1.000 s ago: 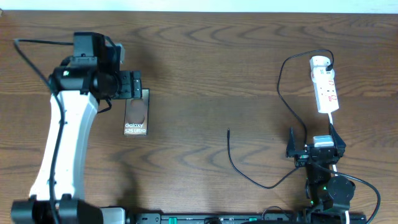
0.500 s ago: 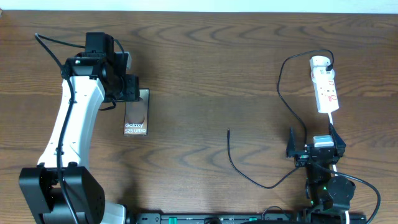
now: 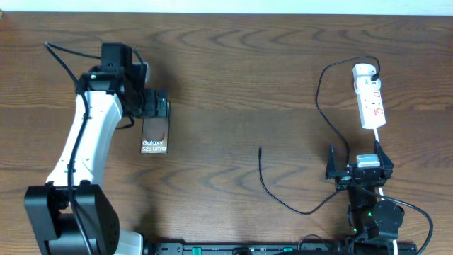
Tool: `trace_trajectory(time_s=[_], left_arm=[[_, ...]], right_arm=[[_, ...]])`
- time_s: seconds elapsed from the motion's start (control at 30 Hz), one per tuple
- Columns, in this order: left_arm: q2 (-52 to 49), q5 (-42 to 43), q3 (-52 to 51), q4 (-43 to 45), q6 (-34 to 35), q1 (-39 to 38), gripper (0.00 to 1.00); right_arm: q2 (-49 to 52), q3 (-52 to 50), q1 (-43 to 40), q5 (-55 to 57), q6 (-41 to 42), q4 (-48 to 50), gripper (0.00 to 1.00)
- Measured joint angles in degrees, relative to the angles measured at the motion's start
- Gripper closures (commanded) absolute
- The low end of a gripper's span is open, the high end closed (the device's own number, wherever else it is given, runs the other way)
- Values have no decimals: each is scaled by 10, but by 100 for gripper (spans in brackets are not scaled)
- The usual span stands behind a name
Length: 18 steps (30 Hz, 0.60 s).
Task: Plug charger to phone and switch on socket
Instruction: 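Move the left gripper forward over the silver phone, then lower the left gripper and close it on the phone's long edges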
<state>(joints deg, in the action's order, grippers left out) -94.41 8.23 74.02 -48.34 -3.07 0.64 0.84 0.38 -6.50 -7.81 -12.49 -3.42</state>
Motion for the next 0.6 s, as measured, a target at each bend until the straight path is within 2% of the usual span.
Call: trace_trajectory(time_s=[0.2,0.6], left_arm=[[-9,-9,-63,35,0,0,0],[-10,-9,-96,72,0,0,1]], right_arm=[[0,0,0,0,0,0,1],[0,0,0,0,0,0,1]])
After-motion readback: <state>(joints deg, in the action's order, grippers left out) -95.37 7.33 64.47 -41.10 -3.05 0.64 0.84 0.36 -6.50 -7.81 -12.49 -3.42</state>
